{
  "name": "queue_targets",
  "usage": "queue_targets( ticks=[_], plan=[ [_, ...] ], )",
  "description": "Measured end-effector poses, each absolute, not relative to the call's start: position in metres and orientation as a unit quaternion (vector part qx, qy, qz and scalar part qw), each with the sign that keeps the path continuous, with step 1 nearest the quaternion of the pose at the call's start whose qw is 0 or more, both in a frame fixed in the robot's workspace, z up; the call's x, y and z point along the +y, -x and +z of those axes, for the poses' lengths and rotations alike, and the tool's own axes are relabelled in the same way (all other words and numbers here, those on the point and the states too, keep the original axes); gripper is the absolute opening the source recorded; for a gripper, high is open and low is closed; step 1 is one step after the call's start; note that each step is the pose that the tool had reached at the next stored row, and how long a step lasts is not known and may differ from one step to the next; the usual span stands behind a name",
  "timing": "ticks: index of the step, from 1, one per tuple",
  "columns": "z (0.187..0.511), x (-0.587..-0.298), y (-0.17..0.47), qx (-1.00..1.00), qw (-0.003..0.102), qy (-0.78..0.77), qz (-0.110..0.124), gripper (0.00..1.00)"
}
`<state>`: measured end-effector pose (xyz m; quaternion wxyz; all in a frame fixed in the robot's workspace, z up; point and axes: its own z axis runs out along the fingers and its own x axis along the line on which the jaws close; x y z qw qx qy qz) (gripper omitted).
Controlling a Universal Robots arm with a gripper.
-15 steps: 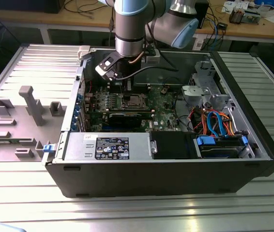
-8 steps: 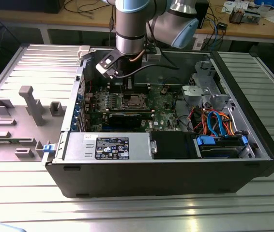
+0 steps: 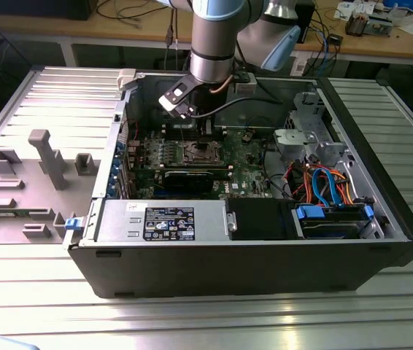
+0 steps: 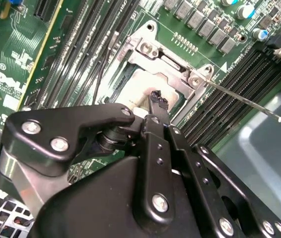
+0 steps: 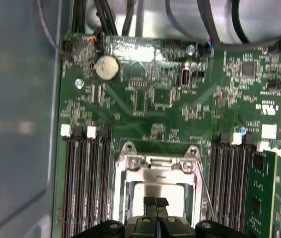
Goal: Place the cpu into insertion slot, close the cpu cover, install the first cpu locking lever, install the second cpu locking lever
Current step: 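Close the cpu cover, then install the first cpu locking lever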
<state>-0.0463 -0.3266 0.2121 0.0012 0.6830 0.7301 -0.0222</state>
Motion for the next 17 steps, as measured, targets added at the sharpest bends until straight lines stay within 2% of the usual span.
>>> queue_targets(
  ticks=[17],
  plan=[
    [0.2153, -0.3266, 0.0454, 0.730, 0.001, -0.683, -0.022, 0.11]
  ],
)
